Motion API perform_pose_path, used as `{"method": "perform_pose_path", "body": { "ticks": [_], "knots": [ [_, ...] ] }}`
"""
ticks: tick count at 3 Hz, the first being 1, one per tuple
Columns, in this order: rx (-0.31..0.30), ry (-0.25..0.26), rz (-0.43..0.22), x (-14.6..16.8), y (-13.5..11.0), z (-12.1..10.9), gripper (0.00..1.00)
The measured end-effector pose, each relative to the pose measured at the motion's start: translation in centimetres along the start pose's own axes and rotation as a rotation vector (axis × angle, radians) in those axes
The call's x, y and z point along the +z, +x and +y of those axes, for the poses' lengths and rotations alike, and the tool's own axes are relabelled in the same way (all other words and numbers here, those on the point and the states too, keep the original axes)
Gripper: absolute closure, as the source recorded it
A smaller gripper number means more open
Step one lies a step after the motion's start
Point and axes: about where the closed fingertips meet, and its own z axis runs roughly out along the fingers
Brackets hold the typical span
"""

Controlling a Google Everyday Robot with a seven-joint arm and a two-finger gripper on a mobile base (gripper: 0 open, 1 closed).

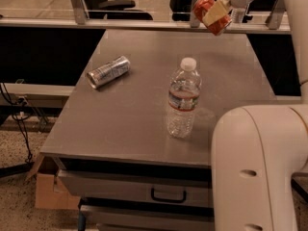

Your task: Place coke can upright

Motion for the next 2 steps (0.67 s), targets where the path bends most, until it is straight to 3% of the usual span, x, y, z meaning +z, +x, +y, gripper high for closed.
{"method": "perform_pose_path", "body": {
  "ticks": [2],
  "knots": [
    [0.034, 0.000, -0.237, -3.3, 0.6, -2.1, 1.00]
  ]
}}
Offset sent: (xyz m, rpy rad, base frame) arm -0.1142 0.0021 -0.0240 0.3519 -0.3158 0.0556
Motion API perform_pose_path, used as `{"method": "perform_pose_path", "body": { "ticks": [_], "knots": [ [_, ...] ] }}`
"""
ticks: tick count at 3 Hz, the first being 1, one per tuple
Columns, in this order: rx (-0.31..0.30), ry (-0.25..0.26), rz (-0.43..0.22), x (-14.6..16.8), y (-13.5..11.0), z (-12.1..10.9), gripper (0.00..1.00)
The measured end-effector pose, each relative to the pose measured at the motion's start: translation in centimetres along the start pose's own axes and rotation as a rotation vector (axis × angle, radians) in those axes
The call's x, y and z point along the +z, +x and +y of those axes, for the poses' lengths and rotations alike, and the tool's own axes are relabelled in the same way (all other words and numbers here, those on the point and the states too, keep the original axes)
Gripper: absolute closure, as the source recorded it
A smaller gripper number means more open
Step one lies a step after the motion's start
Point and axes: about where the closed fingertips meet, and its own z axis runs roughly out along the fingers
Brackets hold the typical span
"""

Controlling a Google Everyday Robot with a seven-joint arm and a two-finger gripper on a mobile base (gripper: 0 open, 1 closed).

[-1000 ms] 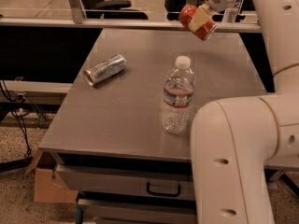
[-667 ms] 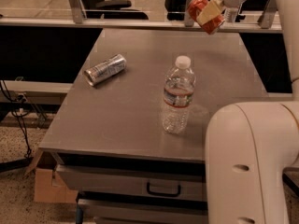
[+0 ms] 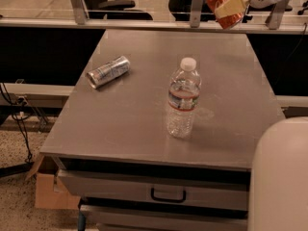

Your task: Place coke can upright

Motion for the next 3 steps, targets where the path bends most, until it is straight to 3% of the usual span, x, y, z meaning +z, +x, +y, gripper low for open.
{"method": "perform_pose_path", "body": {
  "ticks": [2, 3],
  "knots": [
    [0.035, 0.073, -0.302, -8.2, -0.6, 0.6, 1.00],
    [0.097, 0.046, -0.395, -8.1, 1.5, 3.6, 1.00]
  ]
}}
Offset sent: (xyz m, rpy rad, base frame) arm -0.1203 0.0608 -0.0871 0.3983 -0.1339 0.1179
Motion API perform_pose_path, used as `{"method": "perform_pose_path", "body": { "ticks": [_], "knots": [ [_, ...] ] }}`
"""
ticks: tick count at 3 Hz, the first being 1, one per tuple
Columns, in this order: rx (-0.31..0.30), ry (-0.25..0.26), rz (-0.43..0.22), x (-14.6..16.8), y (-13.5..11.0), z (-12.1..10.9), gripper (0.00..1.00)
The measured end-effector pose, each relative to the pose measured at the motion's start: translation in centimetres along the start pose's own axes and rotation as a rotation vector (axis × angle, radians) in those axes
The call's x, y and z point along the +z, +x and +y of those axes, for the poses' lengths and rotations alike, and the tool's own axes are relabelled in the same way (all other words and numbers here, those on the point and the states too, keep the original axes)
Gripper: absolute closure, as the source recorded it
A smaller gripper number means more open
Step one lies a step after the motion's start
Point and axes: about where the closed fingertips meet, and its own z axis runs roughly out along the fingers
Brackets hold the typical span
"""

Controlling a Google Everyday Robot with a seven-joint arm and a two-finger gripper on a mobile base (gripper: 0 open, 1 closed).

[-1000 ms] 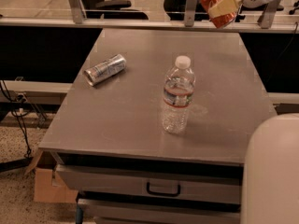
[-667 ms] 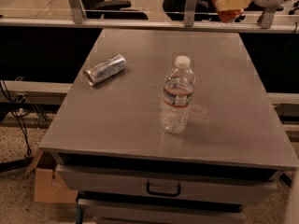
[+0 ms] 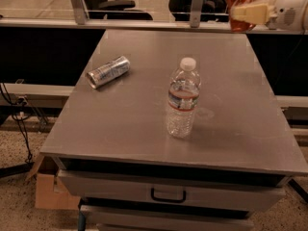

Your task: Place coke can upright

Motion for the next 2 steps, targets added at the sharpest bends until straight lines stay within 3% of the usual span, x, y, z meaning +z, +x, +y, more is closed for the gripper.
{"method": "perform_pose_path", "body": {
  "ticks": [1, 2],
  "knots": [
    [0.069, -0.096, -0.026, 2.6, 4.6, 5.0, 1.00],
    [0.120, -0.168, -0.033, 4.4, 8.2, 8.5, 1.00]
  ]
}}
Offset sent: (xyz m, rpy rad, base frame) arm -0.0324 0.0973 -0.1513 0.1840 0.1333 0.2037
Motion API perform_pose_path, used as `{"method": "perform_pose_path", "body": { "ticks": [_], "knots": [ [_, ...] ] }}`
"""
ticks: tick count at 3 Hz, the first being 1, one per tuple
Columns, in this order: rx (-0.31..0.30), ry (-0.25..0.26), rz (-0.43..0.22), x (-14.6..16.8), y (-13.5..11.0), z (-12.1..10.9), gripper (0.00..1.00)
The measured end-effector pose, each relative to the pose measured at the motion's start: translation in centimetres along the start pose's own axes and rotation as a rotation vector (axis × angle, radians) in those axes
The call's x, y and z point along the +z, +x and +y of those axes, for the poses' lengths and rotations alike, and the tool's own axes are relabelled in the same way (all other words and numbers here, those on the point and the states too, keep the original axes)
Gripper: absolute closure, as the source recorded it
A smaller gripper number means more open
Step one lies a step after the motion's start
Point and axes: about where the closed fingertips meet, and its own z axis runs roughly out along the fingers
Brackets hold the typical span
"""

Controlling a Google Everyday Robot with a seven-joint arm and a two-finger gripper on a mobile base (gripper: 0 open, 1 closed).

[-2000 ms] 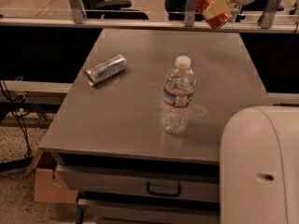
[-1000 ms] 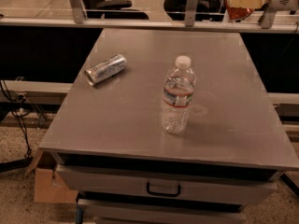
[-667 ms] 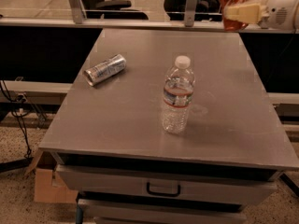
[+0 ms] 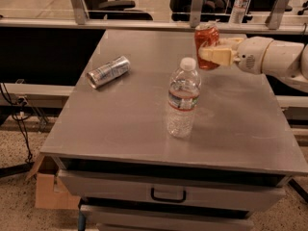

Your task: Place coke can upright

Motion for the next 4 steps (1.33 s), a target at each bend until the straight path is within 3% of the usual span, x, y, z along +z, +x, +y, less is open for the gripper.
{"method": "perform_pose_path", "body": {
  "ticks": [2, 3, 4],
  "knots": [
    [-0.001, -0.061, -0.074, 1.9, 2.6, 1.3, 1.00],
    [-0.003, -0.077, -0.082, 2.2, 3.3, 1.6, 0.85],
    [-0.010, -0.091, -0.078, 2.5, 3.9, 1.9, 0.62]
  ]
}}
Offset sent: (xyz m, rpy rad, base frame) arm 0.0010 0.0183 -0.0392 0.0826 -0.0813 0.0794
